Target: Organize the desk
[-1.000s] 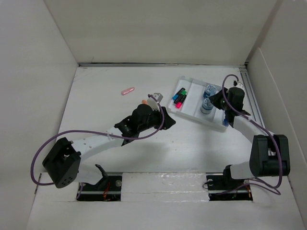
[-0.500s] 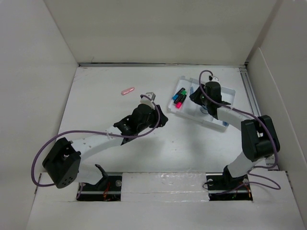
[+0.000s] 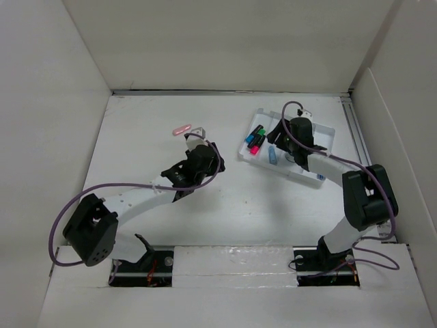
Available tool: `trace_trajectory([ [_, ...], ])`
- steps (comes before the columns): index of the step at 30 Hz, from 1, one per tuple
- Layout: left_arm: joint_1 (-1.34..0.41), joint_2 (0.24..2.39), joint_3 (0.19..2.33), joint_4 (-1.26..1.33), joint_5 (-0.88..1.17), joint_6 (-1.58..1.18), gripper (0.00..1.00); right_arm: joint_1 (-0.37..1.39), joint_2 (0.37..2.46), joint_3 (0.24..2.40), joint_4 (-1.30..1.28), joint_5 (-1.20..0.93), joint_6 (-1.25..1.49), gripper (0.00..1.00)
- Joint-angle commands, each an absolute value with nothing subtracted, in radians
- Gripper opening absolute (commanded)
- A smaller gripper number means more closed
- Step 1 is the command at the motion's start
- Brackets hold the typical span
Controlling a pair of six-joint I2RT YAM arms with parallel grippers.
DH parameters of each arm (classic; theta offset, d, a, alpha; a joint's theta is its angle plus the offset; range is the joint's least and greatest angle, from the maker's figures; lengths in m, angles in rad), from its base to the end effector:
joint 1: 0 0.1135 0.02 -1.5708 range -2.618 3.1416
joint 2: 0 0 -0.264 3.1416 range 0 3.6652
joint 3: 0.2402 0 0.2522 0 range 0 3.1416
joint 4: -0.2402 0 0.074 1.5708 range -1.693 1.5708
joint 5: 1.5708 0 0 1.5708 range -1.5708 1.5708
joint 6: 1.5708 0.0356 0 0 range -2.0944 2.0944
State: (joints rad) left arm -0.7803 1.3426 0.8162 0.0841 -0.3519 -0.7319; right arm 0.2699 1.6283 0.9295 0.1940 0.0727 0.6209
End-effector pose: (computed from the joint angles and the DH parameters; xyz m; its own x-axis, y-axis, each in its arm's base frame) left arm 0.2213 -0.2018 0.2535 -0.5197 -0.3683 -0.7709 0.1233 0.8605 -0.4942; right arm 0.3449 0.0927 0.2125 -0.4982 0.4642 -0.7323 0.1047 0.8706 0.4806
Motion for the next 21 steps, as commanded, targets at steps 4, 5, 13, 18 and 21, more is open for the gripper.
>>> trace_trajectory([
  [4,-0.699,1.414,0.903,0.077,-0.394,-0.788,0.46,0.322,1.372,0.793,0.32,0.035,0.647,0.0],
  [5,-0.686,1.425,0.91,0.083,-0.406,-0.793,0.46,0.337,1.295,0.763,0.339,0.026,0.649,0.0],
  [13,-0.676,1.652,1.112,-0.057,-0.63,-0.787,0.45,0.511,1.054,0.58,0.431,0.048,0.586,0.41],
  [18,-0.676,1.79,1.232,-0.115,-0.649,-0.764,0.47,0.534,1.137,0.509,0.514,0.035,0.597,0.64],
  [21,-0.676,1.853,1.304,-0.17,-0.653,-0.762,0.47,0.538,1.12,0.508,0.514,-0.028,0.597,0.64],
])
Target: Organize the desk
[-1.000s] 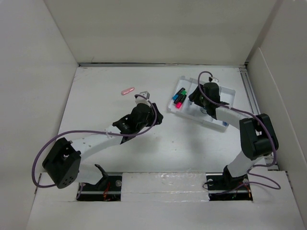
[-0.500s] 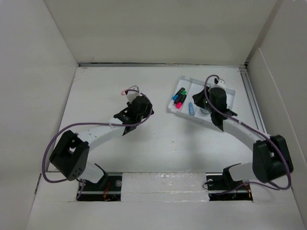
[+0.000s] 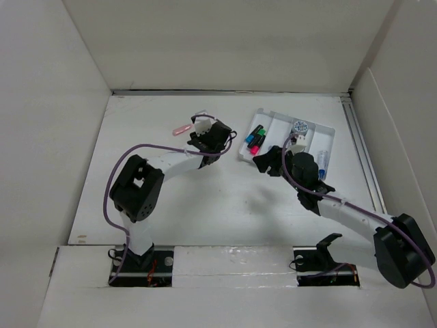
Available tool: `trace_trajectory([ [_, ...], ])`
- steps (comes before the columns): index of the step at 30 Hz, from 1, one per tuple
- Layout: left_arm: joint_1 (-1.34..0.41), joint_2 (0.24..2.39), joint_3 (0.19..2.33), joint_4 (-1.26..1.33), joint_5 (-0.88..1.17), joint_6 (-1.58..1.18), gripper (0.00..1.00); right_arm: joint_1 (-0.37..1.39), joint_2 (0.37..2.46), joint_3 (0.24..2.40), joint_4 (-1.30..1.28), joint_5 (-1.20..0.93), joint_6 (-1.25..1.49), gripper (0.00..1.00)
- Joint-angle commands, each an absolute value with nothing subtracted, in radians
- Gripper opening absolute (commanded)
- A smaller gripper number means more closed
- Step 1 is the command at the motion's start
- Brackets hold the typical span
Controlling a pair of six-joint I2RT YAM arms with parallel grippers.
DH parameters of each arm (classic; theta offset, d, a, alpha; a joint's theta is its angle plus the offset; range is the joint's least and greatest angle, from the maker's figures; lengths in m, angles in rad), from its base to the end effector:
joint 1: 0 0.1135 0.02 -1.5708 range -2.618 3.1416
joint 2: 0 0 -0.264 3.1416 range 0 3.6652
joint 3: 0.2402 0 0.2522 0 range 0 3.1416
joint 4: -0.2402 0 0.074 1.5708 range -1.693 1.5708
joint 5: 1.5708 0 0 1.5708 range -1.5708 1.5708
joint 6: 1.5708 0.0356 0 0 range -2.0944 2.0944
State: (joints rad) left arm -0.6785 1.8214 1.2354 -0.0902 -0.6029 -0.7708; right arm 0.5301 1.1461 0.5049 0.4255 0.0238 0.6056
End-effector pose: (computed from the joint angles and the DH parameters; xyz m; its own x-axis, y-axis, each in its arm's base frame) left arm 0.3267 -0.2374 0.2191 -0.4698 -0.3584 -0.8067 -0.2156 0.9328 -0.2888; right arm 0.2165 0.1259 0.2321 -0.4281 0.4087 -0.8060 -0.2940 0.7804 0.5519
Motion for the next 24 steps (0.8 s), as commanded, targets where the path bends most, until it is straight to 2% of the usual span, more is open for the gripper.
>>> trace_trajectory([
  [1,-0.676,1.864,1.318,-0.172,-0.653,-0.764,0.47,0.548,1.1,0.497,0.529,-0.022,0.601,0.64],
  [16,-0.667,2.071,1.477,-0.224,-0.675,-0.77,0.47,0.589,1.068,0.505,0.517,-0.037,0.598,0.64],
  [24,-0.635,2.117,1.474,-0.216,-0.627,-0.782,0.45,0.589,1.054,0.511,0.486,-0.009,0.594,0.64],
])
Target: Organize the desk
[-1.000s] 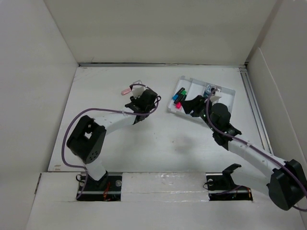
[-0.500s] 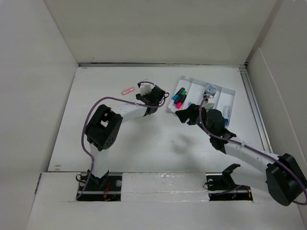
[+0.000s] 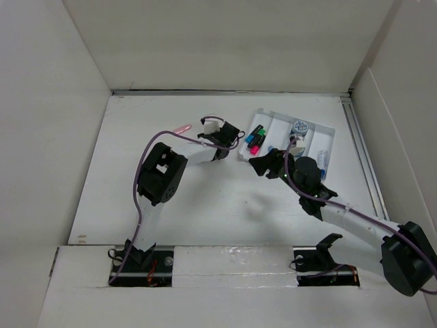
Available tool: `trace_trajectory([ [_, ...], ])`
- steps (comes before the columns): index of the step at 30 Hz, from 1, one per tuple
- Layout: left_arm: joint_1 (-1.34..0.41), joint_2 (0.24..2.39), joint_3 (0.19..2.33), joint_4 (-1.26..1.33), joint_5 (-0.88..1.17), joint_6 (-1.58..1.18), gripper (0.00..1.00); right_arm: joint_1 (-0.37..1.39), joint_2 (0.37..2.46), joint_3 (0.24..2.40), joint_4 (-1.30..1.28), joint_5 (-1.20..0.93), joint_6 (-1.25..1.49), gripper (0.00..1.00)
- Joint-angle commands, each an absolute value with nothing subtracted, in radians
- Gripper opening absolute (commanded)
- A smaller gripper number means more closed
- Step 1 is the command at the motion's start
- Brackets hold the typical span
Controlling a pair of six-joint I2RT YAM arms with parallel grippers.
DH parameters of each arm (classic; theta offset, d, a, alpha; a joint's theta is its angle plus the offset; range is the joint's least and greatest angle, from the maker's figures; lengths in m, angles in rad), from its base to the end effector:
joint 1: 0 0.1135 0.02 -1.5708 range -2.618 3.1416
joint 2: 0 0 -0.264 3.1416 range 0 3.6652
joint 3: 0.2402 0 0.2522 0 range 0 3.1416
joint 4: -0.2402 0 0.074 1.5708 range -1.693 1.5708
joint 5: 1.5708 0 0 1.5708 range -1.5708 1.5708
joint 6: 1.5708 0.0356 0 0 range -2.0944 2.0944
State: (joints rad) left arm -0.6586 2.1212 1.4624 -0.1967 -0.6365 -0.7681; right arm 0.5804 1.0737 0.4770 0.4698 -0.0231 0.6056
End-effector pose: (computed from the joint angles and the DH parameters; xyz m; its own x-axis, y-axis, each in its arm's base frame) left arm 0.3734 -0.2622 0.1585 -0.5571 -0.2753 -0.7834 -0.2825 0.9500 -0.1329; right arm 0.1995 0.1318 0.2437 -0.4100 0.4117 -0.8139 -0.4062 0.7165 0.5671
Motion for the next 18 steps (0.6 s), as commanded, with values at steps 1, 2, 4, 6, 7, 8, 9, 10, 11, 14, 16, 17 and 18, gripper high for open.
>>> trace_trajectory([
  [1,-0.635,2.121,1.474,-0.216,-0.606,-0.781,0.44,0.589,1.051,0.509,0.488,-0.006,0.594,0.64],
  [2,-0.624,2.123,1.474,-0.218,-0.6,-0.785,0.42,0.589,1.052,0.508,0.488,-0.005,0.594,0.64],
  [4,-0.624,2.122,1.46,-0.21,-0.6,-0.785,0.26,0.589,1.058,0.512,0.488,0.021,0.598,0.64],
  [6,-0.624,2.115,1.448,-0.198,-0.586,-0.776,0.07,0.589,1.055,0.515,0.476,0.02,0.591,0.64],
  [7,-0.624,2.112,1.448,-0.199,-0.574,-0.773,0.03,0.589,1.054,0.509,0.479,0.028,0.591,0.64],
  [8,-0.624,2.111,1.448,-0.204,-0.572,-0.775,0.01,0.589,1.054,0.506,0.482,0.035,0.594,0.64],
  [9,-0.624,2.093,1.445,-0.207,-0.571,-0.77,0.0,0.589,1.054,0.506,0.483,0.05,0.597,0.64],
  [10,-0.624,2.08,1.431,-0.195,-0.562,-0.764,0.0,0.589,1.055,0.503,0.483,0.054,0.597,0.64],
  [11,-0.624,2.062,1.421,-0.181,-0.555,-0.753,0.0,0.589,1.055,0.505,0.482,0.054,0.597,0.64],
  [14,-0.624,1.993,1.396,-0.127,-0.497,-0.703,0.0,0.589,1.061,0.499,0.486,0.075,0.597,0.63],
  [16,-0.652,1.936,1.375,-0.073,-0.473,-0.66,0.0,0.589,1.084,0.499,0.494,0.083,0.606,0.63],
  [17,-0.666,1.915,1.37,-0.055,-0.46,-0.643,0.0,0.577,1.088,0.502,0.489,0.077,0.612,0.63],
  [18,-0.675,1.886,1.365,-0.031,-0.419,-0.625,0.0,0.577,1.083,0.502,0.476,0.077,0.623,0.62],
])
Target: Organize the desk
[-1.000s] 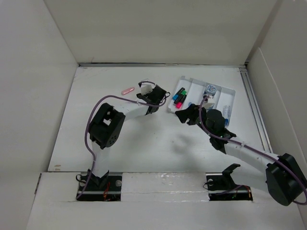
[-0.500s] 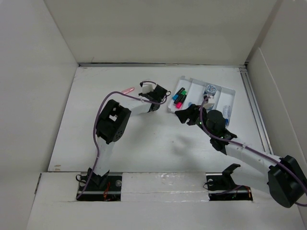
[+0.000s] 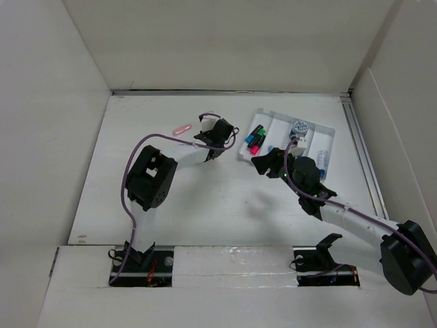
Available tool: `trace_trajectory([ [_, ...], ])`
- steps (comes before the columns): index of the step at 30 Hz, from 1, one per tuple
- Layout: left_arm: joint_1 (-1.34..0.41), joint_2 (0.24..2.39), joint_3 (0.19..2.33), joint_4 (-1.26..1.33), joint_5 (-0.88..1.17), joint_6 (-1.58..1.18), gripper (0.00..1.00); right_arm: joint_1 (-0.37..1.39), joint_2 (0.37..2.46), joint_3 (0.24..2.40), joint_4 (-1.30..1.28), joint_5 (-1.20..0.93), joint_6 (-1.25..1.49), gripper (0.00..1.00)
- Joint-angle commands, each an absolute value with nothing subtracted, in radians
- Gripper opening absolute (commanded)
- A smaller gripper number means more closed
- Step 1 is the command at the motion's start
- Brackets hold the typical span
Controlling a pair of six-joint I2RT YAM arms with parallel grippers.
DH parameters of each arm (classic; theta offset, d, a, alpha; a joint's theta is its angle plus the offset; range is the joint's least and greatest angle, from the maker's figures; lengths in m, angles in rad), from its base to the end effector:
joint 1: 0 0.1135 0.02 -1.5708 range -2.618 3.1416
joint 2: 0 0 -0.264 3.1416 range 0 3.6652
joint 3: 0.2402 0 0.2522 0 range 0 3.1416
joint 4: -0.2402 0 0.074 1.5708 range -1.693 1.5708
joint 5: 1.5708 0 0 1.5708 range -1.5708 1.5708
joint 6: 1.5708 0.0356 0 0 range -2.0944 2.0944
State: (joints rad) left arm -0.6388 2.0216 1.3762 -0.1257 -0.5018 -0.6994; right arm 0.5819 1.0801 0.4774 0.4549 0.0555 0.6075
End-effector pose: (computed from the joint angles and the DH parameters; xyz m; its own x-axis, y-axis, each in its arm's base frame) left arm 0.3653 -0.2499 0.1784 -0.5864 -0.2675 -0.7646 -0.1721 0.9635 -0.2051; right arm 0.2014 0.1301 0.2408 -0.3881 0.4269 -0.8168 -0.3427 0.7558 0.5579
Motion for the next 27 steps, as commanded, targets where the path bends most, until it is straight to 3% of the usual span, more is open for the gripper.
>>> trace_trajectory([
  [1,-0.686,1.876,1.368,0.018,-0.39,-0.611,0.0,0.577,1.065,0.494,0.476,0.096,0.629,0.62],
  [6,-0.75,1.881,1.411,0.104,-0.255,-0.561,0.0,0.557,0.876,0.404,0.433,0.351,0.692,0.6],
  [11,-0.798,1.963,1.521,0.155,-0.115,-0.512,0.01,0.538,0.646,0.27,0.491,0.44,0.729,0.59],
  [20,-0.831,2.225,1.811,0.111,-0.029,-0.445,0.07,0.515,0.692,0.313,0.442,0.41,0.712,0.59],
  [23,-0.831,2.281,1.893,0.077,-0.006,-0.434,0.17,0.515,0.732,0.319,0.453,0.396,0.718,0.58],
  [24,-0.831,2.292,1.902,0.074,0.033,-0.433,0.27,0.515,0.735,0.331,0.448,0.381,0.707,0.58],
  [27,-0.831,2.316,1.951,0.049,0.035,-0.425,0.36,0.506,0.73,0.333,0.437,0.385,0.706,0.58],
])
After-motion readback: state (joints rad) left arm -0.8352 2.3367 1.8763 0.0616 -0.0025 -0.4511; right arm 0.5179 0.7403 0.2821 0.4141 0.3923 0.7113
